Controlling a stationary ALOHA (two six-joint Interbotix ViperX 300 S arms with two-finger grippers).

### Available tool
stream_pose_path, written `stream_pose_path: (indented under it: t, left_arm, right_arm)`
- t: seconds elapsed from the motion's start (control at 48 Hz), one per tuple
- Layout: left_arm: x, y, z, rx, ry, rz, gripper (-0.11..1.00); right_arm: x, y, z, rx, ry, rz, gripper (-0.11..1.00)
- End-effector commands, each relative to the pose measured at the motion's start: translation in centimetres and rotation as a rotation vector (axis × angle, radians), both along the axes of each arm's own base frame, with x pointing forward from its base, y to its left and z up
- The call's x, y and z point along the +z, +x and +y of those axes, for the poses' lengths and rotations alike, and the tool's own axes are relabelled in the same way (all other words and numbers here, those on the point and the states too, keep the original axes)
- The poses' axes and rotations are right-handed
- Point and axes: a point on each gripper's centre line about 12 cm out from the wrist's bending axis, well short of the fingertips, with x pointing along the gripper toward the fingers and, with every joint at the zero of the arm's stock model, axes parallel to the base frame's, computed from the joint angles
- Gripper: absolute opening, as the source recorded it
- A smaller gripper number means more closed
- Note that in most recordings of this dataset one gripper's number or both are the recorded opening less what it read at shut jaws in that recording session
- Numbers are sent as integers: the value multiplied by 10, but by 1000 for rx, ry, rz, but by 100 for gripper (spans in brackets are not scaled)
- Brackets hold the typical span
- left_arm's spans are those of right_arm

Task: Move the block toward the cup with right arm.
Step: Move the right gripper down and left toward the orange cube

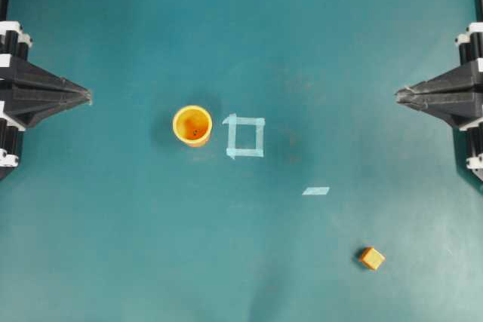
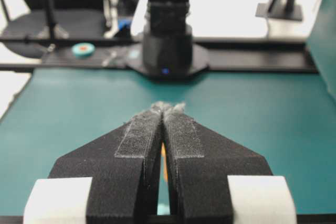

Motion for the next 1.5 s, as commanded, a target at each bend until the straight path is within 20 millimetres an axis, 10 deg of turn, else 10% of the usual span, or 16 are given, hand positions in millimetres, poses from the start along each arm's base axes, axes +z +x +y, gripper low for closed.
stream_pose_path:
  t: [0.0,0.729,1.124,1.478]
  left_arm:
    - [5,5,0,1,6,17,-1]
    - [4,5,0,1,4,34,0]
    - [4,5,0,1,8,34,0]
    - [7,5,0,-1,6,26,0]
  right_arm:
    - [9,2,0,-1,20,-23,0]
    - [-2,28,24,76,342,320,1]
    - [-31,37,56,109,504,599,55]
    - [-56,48,91,121,604,792,63]
